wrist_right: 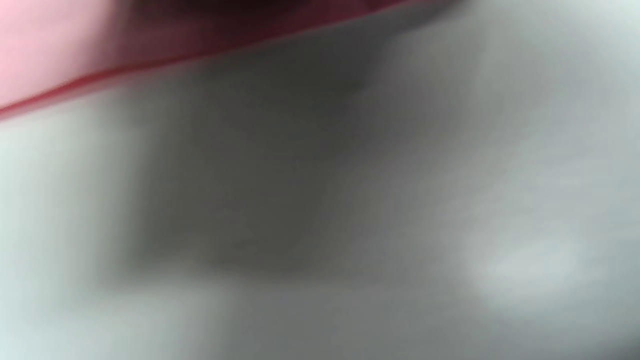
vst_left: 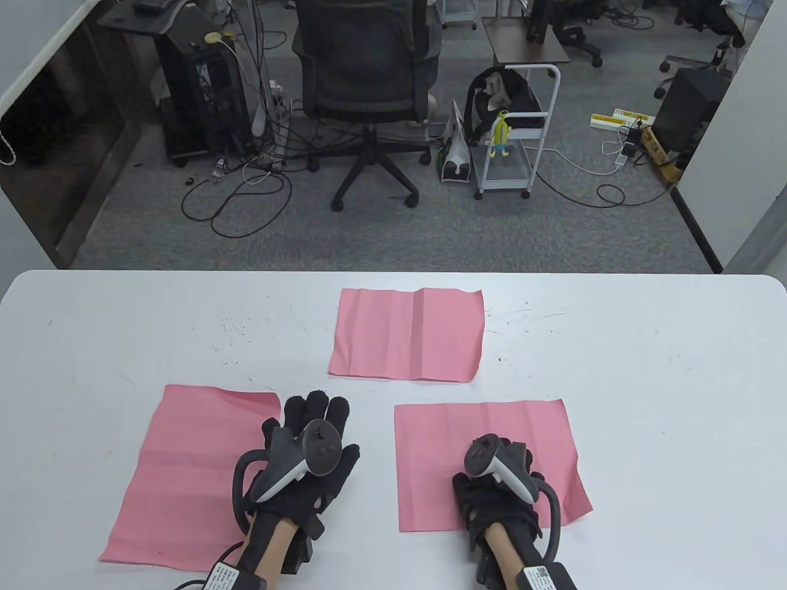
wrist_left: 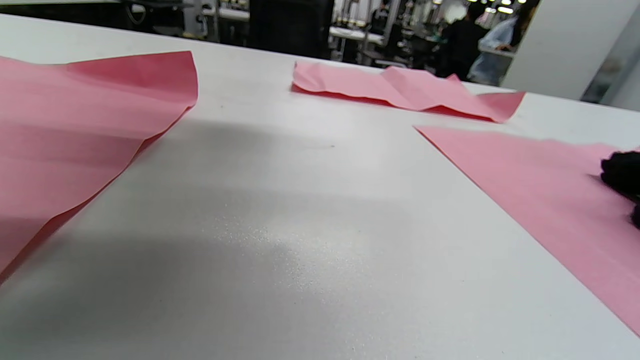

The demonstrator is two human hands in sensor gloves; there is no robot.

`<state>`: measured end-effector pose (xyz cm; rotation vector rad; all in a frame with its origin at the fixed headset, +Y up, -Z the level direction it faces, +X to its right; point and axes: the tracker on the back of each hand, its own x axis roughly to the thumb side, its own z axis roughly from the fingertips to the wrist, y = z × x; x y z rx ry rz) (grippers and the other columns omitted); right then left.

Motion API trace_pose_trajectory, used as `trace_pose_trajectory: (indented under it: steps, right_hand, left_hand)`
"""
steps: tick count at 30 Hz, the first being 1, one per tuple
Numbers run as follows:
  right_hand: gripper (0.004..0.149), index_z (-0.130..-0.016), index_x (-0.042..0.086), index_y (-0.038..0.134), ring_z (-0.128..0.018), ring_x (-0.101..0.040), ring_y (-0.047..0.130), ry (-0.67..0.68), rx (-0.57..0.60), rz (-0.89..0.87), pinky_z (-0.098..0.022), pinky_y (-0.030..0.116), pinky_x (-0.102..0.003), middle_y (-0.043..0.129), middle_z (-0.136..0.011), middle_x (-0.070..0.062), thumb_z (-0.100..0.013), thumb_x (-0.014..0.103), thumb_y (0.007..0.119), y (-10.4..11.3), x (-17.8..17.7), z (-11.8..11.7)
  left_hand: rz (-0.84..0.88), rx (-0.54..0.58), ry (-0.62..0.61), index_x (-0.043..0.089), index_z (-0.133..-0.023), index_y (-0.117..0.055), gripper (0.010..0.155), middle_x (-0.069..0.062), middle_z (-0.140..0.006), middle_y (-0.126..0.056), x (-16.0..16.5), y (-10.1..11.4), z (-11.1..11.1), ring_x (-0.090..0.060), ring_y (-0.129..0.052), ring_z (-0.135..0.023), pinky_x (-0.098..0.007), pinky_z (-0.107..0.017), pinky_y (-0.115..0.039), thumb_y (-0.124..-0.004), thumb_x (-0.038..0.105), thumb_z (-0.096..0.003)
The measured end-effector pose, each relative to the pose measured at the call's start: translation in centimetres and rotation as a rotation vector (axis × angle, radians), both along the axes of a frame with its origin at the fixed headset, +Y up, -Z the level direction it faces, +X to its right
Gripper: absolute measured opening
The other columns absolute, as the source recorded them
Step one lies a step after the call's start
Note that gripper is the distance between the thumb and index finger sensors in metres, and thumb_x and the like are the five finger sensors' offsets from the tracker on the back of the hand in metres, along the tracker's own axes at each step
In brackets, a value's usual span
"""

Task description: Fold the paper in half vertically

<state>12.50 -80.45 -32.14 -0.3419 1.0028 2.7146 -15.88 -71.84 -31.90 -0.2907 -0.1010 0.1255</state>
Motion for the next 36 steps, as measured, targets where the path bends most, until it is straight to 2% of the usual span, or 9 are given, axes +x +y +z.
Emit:
trace_pose_trajectory:
  steps: [10,15,18,22,26,35,36]
  right_hand:
    - [0.072,-0.104,0.033,0.004,-0.099,-0.042,-0.003,0.047,-0.007,0.022,-0.070,0.015,-0.065,-0.006,-0.110,-0.008,-0.052,0.058,0.047,-0.2,-7.0,0.2]
    - [0.072,-0.104,0.032,0.004,-0.099,-0.042,-0.002,0.066,0.004,0.043,-0.070,0.016,-0.065,-0.005,-0.111,-0.009,-0.052,0.059,0.046,-0.2,-9.0,0.3]
    - [0.072,-0.104,0.032,0.004,-0.100,-0.042,-0.002,0.067,0.009,0.044,-0.070,0.016,-0.066,-0.006,-0.111,-0.009,-0.052,0.059,0.045,-0.3,-9.0,0.3]
    - [0.072,-0.104,0.032,0.004,-0.100,-0.043,0.000,0.078,0.020,0.062,-0.070,0.017,-0.066,-0.005,-0.111,-0.009,-0.051,0.059,0.044,-0.3,-9.0,0.4]
    - [0.072,-0.104,0.031,0.005,-0.100,-0.043,0.001,0.086,0.027,0.071,-0.071,0.018,-0.067,-0.004,-0.111,-0.009,-0.051,0.060,0.044,-0.3,-9.0,0.4]
    - [0.071,-0.105,0.031,0.006,-0.101,-0.044,0.003,0.102,0.044,0.093,-0.070,0.021,-0.067,-0.002,-0.112,-0.010,-0.051,0.060,0.043,-0.3,-9.0,0.4]
    - [0.071,-0.105,0.031,0.006,-0.101,-0.044,0.003,0.103,0.045,0.096,-0.070,0.021,-0.067,-0.002,-0.112,-0.010,-0.051,0.061,0.043,-0.3,-9.0,0.4]
  left_hand:
    - [0.019,-0.017,-0.021,0.041,-0.116,-0.005,0.078,0.004,-0.128,-0.001,0.3,0.0,0.1,-0.035,-0.007,-0.119,-0.067,-0.083,-0.019,-0.043,0.068,-0.0535]
    - [0.015,-0.021,-0.031,0.041,-0.116,-0.005,0.078,0.005,-0.129,-0.001,0.6,-0.2,0.2,-0.034,-0.007,-0.119,-0.067,-0.083,-0.019,-0.043,0.068,-0.0535]
    - [0.005,-0.031,-0.043,0.041,-0.116,-0.005,0.078,0.007,-0.129,-0.002,1.1,-0.5,0.2,-0.032,-0.005,-0.119,-0.066,-0.083,-0.019,-0.043,0.068,-0.0537]
    - [-0.037,-0.081,-0.078,0.041,-0.116,-0.004,0.078,0.006,-0.129,-0.001,2.3,-1.7,0.2,-0.032,-0.001,-0.118,-0.066,-0.083,-0.018,-0.043,0.068,-0.0536]
    - [-0.093,-0.167,-0.099,0.041,-0.115,-0.002,0.078,0.005,-0.128,0.001,3.3,-3.8,0.0,-0.033,0.001,-0.117,-0.066,-0.083,-0.017,-0.042,0.068,-0.0537]
    - [-0.194,-0.331,-0.105,0.041,-0.113,0.002,0.078,0.004,-0.125,0.006,3.5,-8.5,-0.5,-0.034,0.001,-0.116,-0.066,-0.083,-0.016,-0.041,0.068,-0.0536]
    - [-0.187,-0.359,-0.108,0.040,-0.112,0.003,0.078,0.005,-0.122,0.010,3.4,-9.0,-0.5,-0.034,0.003,-0.114,-0.066,-0.082,-0.016,-0.037,0.069,-0.0519]
